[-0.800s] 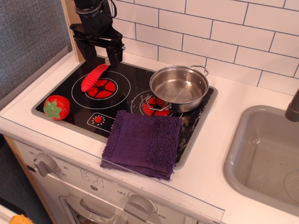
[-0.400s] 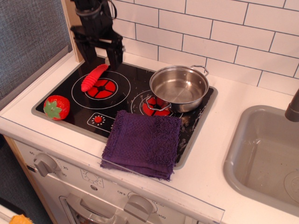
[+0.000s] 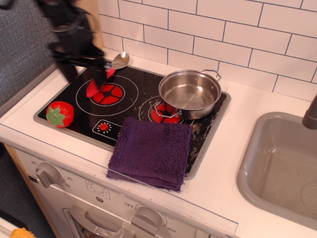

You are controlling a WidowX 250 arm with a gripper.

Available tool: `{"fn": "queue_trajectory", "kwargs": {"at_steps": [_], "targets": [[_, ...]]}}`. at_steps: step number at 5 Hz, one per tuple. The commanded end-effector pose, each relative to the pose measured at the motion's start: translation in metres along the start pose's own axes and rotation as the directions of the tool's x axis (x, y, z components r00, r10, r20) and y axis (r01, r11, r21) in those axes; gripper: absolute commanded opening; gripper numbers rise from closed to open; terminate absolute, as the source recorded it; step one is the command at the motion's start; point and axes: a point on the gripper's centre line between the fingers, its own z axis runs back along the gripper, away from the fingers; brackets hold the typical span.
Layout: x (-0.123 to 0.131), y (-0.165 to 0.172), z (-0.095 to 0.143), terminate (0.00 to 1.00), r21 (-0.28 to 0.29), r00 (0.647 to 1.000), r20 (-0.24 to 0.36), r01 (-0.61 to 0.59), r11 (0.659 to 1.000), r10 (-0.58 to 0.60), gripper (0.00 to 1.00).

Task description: Move the strawberry to the towel

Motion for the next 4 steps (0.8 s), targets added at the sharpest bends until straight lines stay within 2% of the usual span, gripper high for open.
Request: {"fn": "queue_trajectory", "kwargs": {"at_steps": [1,3,4], "targets": [[-0.031,0.019,0.016,0.0,0.044,0.999,-0.038,0.009,0.999,-0.007,1.0],[-0.041,0.023,-0.019,0.0,0.086,0.983,-0.181,0.031,0.996,-0.015,1.0],[-0.048,0.027,-0.031,0.0,0.102,0.974,-0.225,0.025,0.994,-0.001,1.0]]}}
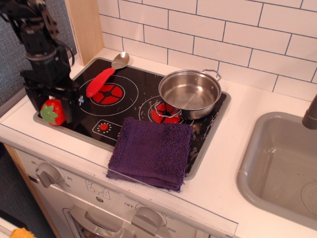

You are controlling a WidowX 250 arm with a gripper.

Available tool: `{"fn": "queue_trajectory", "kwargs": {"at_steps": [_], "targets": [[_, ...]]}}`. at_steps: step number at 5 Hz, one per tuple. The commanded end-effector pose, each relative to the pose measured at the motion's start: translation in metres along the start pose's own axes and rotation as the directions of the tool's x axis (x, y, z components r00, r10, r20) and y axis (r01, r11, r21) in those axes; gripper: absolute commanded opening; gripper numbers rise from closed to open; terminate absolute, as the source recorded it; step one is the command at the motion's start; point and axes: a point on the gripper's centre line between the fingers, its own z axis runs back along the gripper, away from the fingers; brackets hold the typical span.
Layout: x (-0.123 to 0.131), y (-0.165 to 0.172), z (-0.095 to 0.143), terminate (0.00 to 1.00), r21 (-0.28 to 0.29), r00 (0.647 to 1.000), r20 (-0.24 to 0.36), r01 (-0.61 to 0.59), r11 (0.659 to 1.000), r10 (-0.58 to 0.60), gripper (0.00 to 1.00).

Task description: Move the strawberry to the towel

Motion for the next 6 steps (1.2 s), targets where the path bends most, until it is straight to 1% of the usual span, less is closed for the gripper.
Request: {"fn": "queue_trajectory", "kwargs": {"at_steps": [1,2,3,4,5,6], "targets": [[0.0,0.004,0.01,0.0,0.037,1.0,0.02,0.014,0.999,-0.014,0.0],[-0.003,-0.014,0.033,0.0,0.024,0.994,0.086,0.064,0.998,-0.066,0.0],[-0.014,-0.06,0.058,0.0,-0.009,0.96,0.168,0.23,0.973,-0.226,0.0],[-0.021,-0.106,0.052,0.0,-0.011,0.915,0.156,0.378,0.926,-0.372,0.0],[-0.017,-0.138,0.034,0.0,-0.023,0.878,0.113,0.47,0.883,-0.464,0.0],[-0.006,-0.156,0.018,0.0,-0.024,0.864,0.095,0.498,0.867,-0.494,0.0]]}}
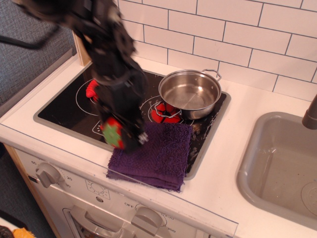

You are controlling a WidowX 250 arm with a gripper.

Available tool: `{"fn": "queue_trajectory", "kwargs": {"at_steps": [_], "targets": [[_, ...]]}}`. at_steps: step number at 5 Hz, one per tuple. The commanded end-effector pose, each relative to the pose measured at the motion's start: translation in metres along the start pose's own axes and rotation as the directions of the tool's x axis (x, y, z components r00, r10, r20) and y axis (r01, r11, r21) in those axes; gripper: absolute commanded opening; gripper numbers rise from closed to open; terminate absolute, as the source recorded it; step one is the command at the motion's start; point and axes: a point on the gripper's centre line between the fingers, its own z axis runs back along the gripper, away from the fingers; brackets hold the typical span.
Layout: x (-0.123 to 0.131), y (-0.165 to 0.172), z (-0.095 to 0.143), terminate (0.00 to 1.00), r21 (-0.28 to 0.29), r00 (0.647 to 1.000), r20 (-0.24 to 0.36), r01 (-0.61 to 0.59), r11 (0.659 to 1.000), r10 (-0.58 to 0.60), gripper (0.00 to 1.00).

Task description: Move the strawberry to the towel

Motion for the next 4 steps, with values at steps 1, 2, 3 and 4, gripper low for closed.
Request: {"fn": "queue_trajectory", "kwargs": {"at_steps": [1,2,3,4], "targets": [[0.022,-0.004,-0.011,0.0,0.035,0.999,0.017,0.046,0.998,-0.047,0.0],[0.022,-0.002,-0.011,0.0,0.052,0.998,0.022,0.052,0.997,-0.054,0.0],[0.017,0.0,-0.001,0.0,0.056,0.997,0.056,0.046,0.997,-0.049,1.0],[0.015,0.006,0.014,0.0,0.062,0.995,0.095,-0.003,0.998,-0.003,1.0]]}}
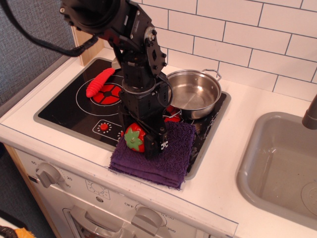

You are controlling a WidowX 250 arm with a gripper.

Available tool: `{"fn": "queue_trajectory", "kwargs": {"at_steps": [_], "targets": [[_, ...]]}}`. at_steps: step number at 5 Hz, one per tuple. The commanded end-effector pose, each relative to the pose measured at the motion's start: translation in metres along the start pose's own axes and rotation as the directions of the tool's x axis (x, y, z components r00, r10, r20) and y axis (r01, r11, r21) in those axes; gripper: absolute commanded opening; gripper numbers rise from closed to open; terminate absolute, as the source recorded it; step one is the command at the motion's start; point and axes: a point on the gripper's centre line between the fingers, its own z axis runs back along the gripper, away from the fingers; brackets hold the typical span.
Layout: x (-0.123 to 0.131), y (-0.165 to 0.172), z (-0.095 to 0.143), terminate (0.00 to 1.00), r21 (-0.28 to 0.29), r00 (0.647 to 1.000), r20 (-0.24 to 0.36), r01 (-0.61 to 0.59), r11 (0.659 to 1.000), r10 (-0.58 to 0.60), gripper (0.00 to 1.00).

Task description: Move the strawberry to the towel

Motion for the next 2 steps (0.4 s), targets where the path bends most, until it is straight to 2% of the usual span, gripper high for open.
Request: {"fn": "queue_trajectory", "kwargs": {"at_steps": [1,2], "targets": [[-0.009,0.015,0.044,0.0,0.027,0.989,0.105,-0.107,0.994,0.104,1.0],[-0.014,0.016,0.062,0.0,0.045,0.973,0.114,-0.208,0.977,0.202,1.0]]}}
